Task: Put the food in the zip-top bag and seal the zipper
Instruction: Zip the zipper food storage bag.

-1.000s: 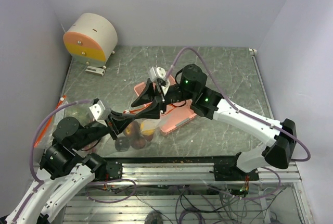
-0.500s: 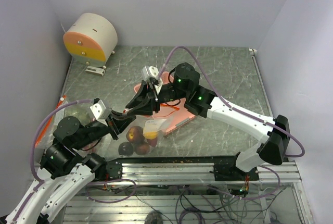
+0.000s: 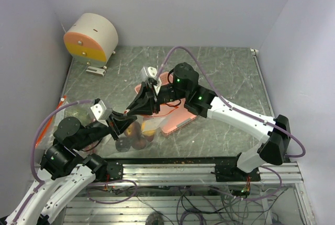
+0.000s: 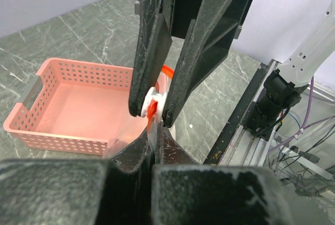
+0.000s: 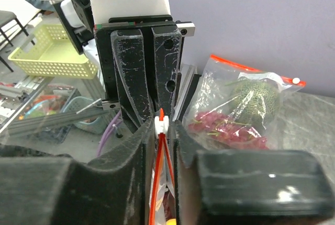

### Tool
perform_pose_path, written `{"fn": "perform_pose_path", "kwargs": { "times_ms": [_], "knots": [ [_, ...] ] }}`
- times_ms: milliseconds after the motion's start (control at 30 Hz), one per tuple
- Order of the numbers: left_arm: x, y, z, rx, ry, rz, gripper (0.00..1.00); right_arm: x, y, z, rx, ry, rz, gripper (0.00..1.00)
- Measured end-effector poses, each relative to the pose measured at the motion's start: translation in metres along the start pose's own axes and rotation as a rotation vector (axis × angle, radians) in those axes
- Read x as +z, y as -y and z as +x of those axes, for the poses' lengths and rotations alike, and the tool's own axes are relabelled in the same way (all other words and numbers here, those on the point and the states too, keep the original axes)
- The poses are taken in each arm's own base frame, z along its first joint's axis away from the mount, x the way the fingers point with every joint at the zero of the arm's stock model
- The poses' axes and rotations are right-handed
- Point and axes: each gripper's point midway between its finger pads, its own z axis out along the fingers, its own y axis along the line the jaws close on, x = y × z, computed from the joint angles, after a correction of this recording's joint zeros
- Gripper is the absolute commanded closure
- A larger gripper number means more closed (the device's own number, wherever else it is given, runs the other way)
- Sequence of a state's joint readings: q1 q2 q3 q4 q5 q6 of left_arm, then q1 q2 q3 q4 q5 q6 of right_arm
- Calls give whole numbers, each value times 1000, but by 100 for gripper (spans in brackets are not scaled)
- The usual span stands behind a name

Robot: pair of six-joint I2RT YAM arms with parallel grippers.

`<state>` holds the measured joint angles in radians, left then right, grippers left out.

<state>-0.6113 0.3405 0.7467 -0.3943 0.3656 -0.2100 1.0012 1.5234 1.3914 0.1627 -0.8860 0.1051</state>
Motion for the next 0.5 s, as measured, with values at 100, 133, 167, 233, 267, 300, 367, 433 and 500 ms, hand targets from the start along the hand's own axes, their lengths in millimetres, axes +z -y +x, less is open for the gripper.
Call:
{"fn": "perform_pose_path", "kwargs": {
  "times_ms": [100,133,167,233,267,300,367,433,500],
  "knots": [
    [0,0,0,0,0,0,93,1,1,1,9,-7,0,97],
    [0,0,0,0,0,0,93,1,1,1,10,-9,1,99],
    [0,0,0,0,0,0,93,1,2,1,10,-13,3,99],
    [0,0,0,0,-1,-1,93,1,3,2,12,-22,6,99],
    [0,0,1,-1,-2,-1,93,1,4,3,10,-27,12,99],
    [0,0,1,-1,-4,-1,93,0,5,4,5,-30,17,99],
    [-1,-1,3,-4,-14,-4,93,-1,6,5,-4,-39,30,99],
    [-2,-1,3,-3,-23,-7,93,-2,6,7,-12,-51,39,98],
    [-3,0,2,0,-28,-10,93,-4,5,8,-25,-62,42,98]
  ]
}}
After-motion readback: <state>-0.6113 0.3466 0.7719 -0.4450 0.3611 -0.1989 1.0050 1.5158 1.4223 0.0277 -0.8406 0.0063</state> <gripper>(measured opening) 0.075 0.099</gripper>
